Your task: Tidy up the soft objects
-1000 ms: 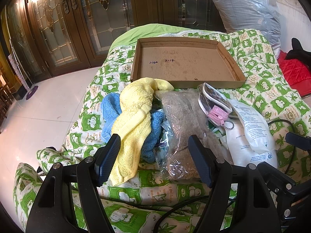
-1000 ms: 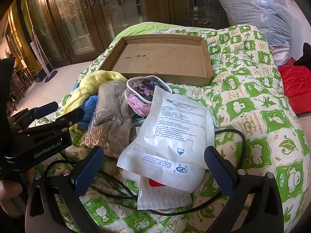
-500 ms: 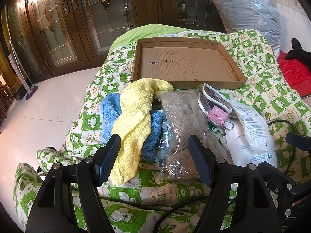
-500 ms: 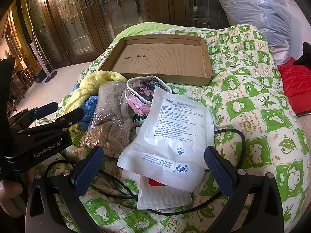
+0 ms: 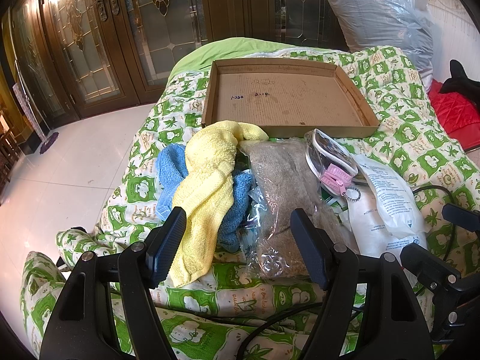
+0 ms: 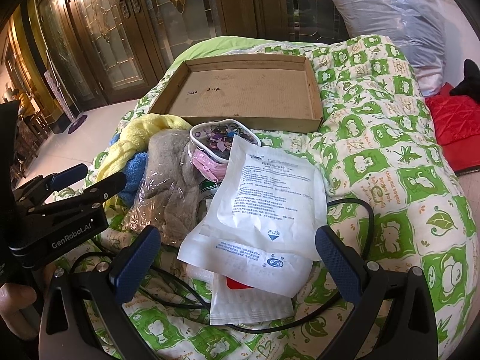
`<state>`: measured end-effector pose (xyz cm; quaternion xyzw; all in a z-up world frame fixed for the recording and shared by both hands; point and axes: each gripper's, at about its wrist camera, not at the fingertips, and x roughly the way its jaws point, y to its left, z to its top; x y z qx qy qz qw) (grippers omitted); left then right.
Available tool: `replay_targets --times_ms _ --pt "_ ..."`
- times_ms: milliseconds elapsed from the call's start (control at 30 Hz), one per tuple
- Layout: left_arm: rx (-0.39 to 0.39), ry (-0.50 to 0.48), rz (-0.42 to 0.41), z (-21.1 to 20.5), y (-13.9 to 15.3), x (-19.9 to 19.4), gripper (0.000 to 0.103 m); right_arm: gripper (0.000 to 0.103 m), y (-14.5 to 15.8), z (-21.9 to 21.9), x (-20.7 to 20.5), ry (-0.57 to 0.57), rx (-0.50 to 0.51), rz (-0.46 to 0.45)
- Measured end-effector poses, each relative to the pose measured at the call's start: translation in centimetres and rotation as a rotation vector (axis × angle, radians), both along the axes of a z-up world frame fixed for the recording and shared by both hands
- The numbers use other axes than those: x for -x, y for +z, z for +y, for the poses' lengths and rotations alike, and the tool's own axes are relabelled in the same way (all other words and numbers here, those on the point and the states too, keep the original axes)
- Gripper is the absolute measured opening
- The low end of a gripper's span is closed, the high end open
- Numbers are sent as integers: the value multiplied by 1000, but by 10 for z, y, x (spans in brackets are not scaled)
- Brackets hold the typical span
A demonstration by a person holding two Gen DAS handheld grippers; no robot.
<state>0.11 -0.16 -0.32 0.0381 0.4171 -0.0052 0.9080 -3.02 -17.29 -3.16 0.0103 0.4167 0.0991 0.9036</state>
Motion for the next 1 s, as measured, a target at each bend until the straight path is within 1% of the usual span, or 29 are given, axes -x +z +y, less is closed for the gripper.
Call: replay_targets --times_ms 367,700,800,900,1000 --pt "1 0 -1 0 0 0 73 103 1 -4 -1 -15 -12 1" --pt "2 -4 5 1 1 -1 73 103 -1 -12 -7 -30 -43 26" --pt "29 -17 28 3 1 -4 73 103 -1 -13 -7 -35 -47 31" --pt "87 -38 73 5 1 -10 73 103 -1 -14 -7 -38 -48 29" --pt "117 -64 88 -1 3 -14 73 103 0 -17 -8 -48 -55 23"
